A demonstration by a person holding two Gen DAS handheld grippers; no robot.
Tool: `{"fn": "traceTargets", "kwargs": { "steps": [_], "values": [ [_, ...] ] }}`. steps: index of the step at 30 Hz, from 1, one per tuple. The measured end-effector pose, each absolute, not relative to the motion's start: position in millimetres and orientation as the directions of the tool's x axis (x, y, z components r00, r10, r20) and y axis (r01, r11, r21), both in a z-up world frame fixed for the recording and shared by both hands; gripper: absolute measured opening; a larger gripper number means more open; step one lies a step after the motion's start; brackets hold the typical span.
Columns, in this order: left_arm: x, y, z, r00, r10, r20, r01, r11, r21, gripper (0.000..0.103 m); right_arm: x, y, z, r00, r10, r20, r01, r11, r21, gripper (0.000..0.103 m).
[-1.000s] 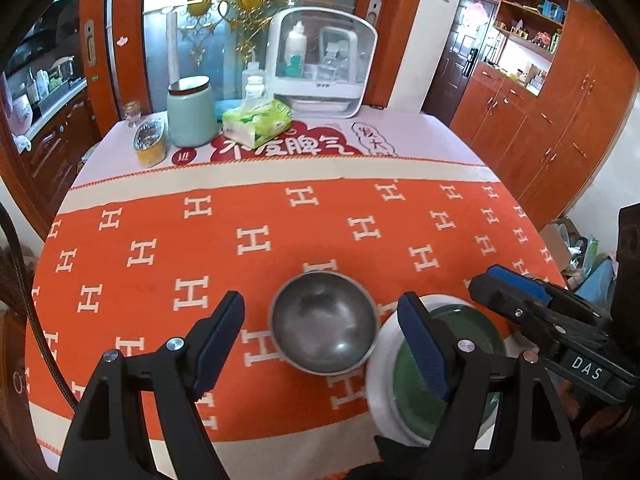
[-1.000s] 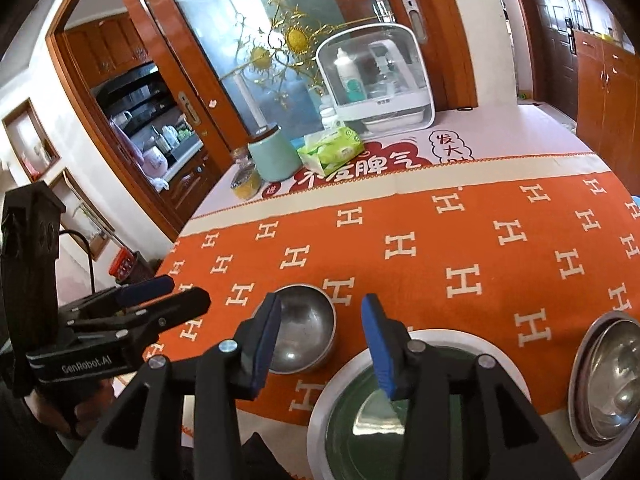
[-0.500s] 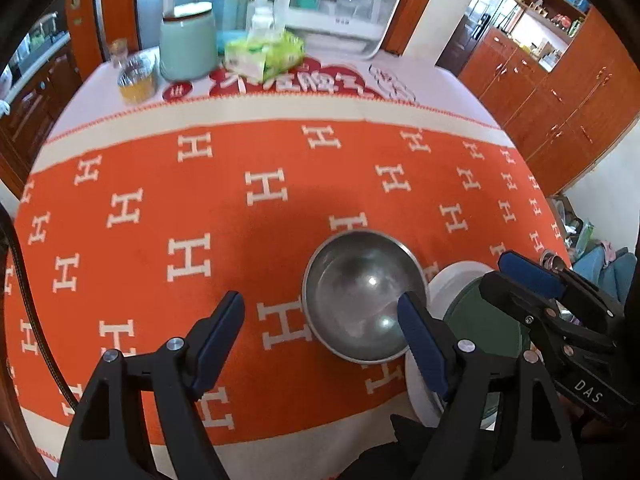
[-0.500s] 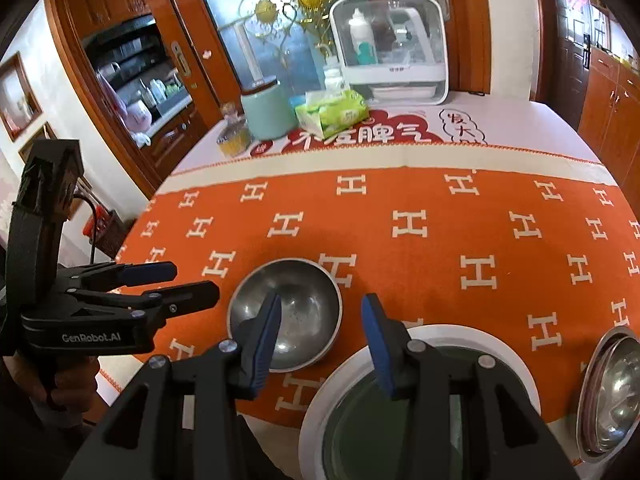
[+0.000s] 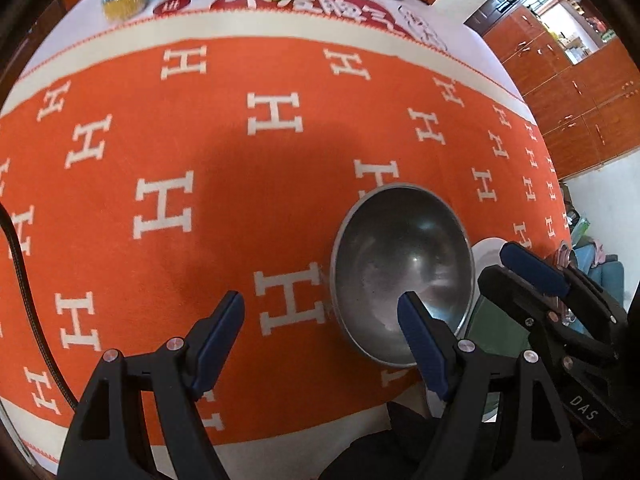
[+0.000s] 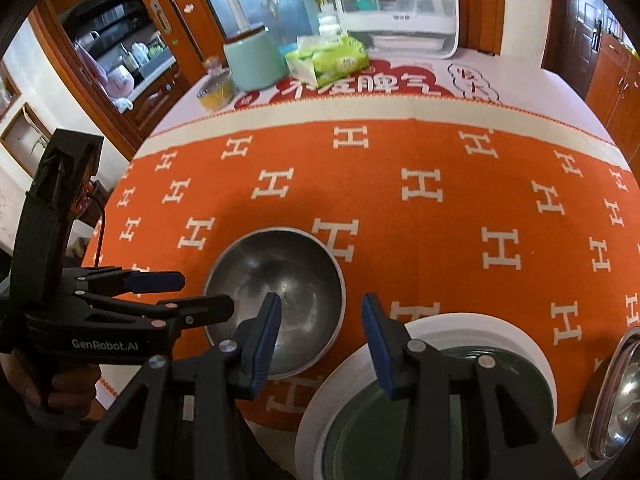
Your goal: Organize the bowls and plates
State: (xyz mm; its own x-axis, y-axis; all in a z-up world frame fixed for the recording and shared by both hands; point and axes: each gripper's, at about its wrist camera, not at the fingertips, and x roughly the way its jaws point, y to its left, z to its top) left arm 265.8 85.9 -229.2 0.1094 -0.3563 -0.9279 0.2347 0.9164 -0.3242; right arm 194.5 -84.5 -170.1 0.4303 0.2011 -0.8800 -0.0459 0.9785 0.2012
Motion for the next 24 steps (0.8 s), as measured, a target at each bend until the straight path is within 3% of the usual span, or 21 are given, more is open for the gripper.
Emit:
{"fn": "traceTargets", "kwargs": {
  "steps": [11,14,18,20,24],
  "values": [
    [277,78,-259,-0.001,-0.385,-0.923,0.223,0.900,-0.375,0.074,216,-81,-195,0.337,0.204,-0.919,-0.041,0.979,0.202,0.042],
    [278,75,-264,-0.016,-0.393,-0.919,0.220,0.896,-0.387,0.069,220,-77,-202,0.314,0.206,-0.927,-0.054,0.978,0.200,0.034],
    [279,69,-266,-0.025,-0.398,-0.917,0.221,0.892,-0.393,0.057,221,-73,-206,0.305,0.201,-0.931,-0.069,0.980,0.189,0.031],
    [278,67,-268,-0.036,-0.408,-0.912,0.218,0.888,-0.406,0.040,220,-72,-206,0.309,0.195,-0.931,-0.072,0.981,0.181,0.030],
    [277,64,-270,-0.049,-0.407,-0.912,0.214,0.888,-0.408,0.029,218,-72,-206,0.313,0.186,-0.932,-0.066,0.983,0.174,0.025]
  ]
}}
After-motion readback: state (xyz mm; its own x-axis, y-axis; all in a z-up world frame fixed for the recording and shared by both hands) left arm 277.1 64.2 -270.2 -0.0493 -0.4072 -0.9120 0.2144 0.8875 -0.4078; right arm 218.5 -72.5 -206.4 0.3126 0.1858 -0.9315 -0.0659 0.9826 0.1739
